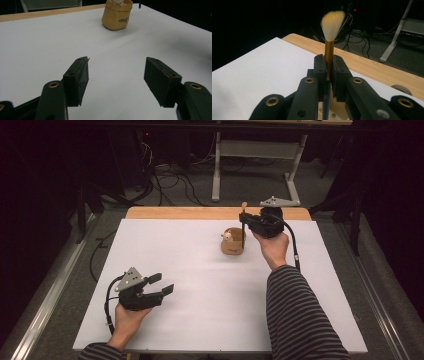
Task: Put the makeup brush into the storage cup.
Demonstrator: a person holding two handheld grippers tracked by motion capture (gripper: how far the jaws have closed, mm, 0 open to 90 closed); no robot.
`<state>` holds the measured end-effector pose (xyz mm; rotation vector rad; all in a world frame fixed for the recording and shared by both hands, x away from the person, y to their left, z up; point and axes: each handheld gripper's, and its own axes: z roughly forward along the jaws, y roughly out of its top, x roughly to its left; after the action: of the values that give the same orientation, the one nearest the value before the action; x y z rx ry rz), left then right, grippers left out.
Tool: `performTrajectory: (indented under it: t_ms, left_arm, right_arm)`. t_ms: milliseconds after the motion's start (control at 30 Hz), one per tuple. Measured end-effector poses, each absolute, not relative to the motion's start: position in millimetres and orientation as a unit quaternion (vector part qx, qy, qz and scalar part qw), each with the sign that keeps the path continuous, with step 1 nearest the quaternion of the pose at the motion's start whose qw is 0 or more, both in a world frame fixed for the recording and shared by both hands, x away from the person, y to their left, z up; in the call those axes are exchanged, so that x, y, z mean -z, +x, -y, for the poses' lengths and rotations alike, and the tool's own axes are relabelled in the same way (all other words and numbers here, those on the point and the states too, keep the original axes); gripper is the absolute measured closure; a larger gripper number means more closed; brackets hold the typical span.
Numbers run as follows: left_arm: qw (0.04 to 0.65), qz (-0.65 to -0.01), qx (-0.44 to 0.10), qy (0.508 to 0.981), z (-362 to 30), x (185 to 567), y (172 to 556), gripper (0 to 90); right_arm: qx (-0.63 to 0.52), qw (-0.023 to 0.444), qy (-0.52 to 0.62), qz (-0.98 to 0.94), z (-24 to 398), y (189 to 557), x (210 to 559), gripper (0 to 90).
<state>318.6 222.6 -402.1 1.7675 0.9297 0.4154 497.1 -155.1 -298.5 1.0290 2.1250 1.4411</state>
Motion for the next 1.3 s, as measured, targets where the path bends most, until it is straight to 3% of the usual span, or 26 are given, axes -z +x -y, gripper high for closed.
performTrajectory:
  t_ms: [700, 1300]
  left_arm:
    - [0.525, -0.386, -0.173, 0.739, -222.5, 402.3, 318.3, 36.8]
    - [0.522, -0.385, -0.173, 0.741, -222.1, 402.3, 318.3, 36.8]
  right_arm:
    - [-0.514, 0.207, 0.366, -0.748, 138.4, 516.0, 290.3, 86.0]
    - [-0.492, 0.218, 0.368, -0.759, 132.9, 524.7, 303.2, 85.7]
